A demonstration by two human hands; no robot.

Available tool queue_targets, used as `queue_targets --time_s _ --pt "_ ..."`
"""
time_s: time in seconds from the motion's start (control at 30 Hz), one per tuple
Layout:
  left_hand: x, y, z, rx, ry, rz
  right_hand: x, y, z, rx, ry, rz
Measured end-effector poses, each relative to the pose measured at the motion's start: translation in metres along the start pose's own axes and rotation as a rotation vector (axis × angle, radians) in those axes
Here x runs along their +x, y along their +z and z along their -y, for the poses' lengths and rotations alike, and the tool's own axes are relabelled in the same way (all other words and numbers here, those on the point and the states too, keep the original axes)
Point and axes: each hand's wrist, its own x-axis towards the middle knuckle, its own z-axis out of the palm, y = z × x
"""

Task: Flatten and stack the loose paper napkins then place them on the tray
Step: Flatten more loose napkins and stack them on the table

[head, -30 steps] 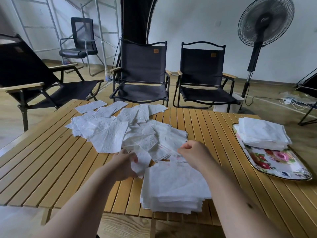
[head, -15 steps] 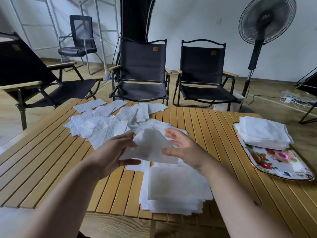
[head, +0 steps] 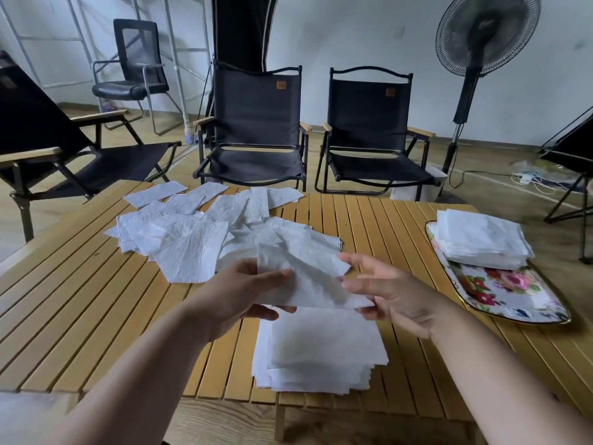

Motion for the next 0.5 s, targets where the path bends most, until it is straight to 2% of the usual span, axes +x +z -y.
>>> queue_targets --time_s 0.17,0.3,0.4,0.5 --pt "-0.002 0.001 0.003 0.051 -0.053 0.116 -0.009 -0.015 -0.006 -0.007 0.131 0.064" --pt "0.0 0.001 0.009 0.074 -0.048 0.145 -0.012 -0.018 -0.008 -0.149 0.187 0.131" --pt "0.0 0.0 0.01 0.054 -0.019 0.172 -0.015 -0.009 -0.003 -0.241 0.139 0.184" --pt "-0.001 -0.003 0.01 0.053 0.02 0.24 -0.013 -0.001 -0.001 -0.354 -0.016 0.161"
